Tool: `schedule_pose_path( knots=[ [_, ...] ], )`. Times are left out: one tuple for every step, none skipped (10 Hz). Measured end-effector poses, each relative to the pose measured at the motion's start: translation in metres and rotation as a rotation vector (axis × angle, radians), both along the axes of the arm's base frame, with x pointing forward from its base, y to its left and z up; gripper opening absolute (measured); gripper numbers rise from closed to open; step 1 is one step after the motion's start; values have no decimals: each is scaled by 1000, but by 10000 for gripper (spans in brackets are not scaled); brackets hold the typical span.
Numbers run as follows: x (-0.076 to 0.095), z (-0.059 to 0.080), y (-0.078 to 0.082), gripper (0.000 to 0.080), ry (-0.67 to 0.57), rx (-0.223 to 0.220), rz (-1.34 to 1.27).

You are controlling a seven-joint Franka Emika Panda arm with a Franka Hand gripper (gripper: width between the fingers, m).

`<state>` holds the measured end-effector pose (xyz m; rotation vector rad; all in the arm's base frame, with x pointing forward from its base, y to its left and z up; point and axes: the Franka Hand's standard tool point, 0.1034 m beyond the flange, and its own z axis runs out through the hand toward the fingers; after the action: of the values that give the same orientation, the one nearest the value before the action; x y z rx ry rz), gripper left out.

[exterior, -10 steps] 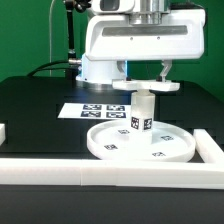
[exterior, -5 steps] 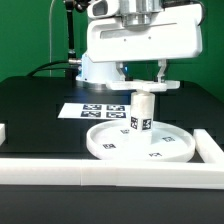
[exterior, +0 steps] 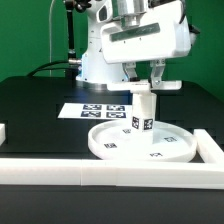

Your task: Assemble round table

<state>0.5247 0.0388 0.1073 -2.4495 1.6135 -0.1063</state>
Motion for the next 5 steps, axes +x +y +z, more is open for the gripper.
schedule_pose_path(
  knots=[
    [0, 0, 0, 446, 8, 15, -67],
    [0, 0, 0, 446, 15, 30, -126],
    [0, 0, 0, 446, 21, 42, -176],
    [-1, 0, 0, 446, 26, 52, -214],
    [-1, -1, -1, 446, 40, 87, -336]
  ],
)
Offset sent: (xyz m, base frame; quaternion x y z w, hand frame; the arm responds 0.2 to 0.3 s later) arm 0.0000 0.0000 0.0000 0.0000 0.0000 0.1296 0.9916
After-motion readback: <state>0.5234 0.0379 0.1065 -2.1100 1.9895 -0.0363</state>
